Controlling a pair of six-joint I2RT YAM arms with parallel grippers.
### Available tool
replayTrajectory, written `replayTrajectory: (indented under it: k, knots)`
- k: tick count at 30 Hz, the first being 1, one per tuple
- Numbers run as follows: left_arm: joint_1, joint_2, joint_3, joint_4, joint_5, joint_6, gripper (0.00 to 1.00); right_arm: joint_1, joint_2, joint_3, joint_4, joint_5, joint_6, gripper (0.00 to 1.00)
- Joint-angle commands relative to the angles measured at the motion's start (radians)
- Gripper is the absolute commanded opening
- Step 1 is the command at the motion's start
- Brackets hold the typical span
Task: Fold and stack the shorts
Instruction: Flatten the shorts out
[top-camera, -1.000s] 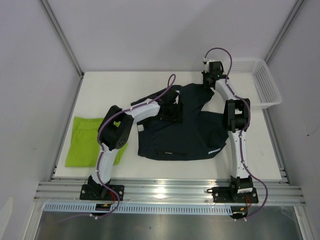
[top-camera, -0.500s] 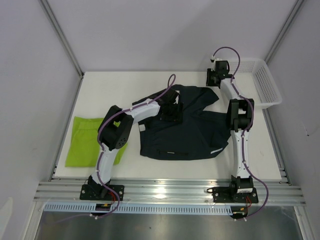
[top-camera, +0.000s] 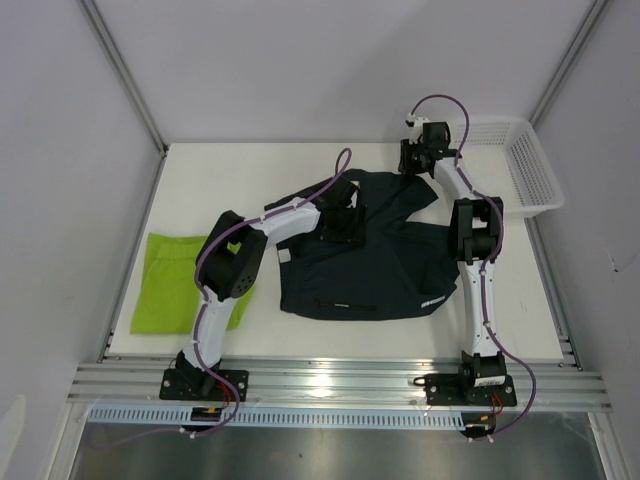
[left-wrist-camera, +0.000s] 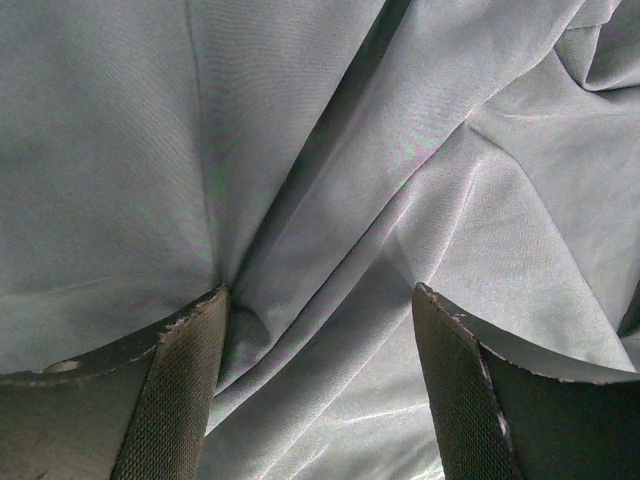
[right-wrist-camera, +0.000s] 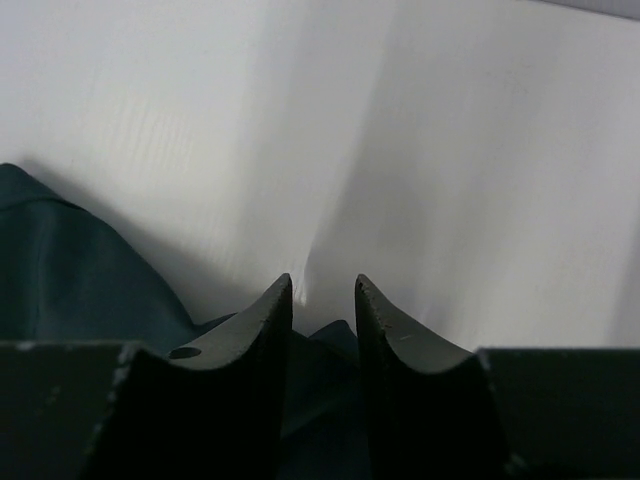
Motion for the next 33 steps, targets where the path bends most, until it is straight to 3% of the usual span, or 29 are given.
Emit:
replayTrajectory:
  k: [1,4,13,27,30,33]
  knots:
    - [-0.011,0.014,-0.027,-0.081,0.009,0.01,0.76,0.001,-0.067,-0.013,0.028,-0.044,-0.035,0.33]
    - [-0.011,0.014,-0.025,-0.081,0.009,0.012,0.76,0.003,-0.075,-0.027,0.017,-0.046,-0.052,0.3]
    - [-0.011,0.013,-0.028,-0.081,0.009,0.012,0.76,0.02,-0.129,-0.142,0.042,0.0,-0.108,0.4]
    - [-0.011,0.011,-0.031,-0.076,0.009,0.012,0.76,0.018,-0.192,-0.187,0.027,-0.017,-0.144,0.4]
    - [-0.011,0.01,-0.033,-0.075,0.008,0.01,0.76,0.029,-0.17,-0.156,-0.001,0.006,-0.16,0.3]
    - [-0.01,0.01,-0.033,-0.073,0.011,0.012,0.76,0.038,-0.146,-0.129,-0.029,0.035,-0.177,0.09]
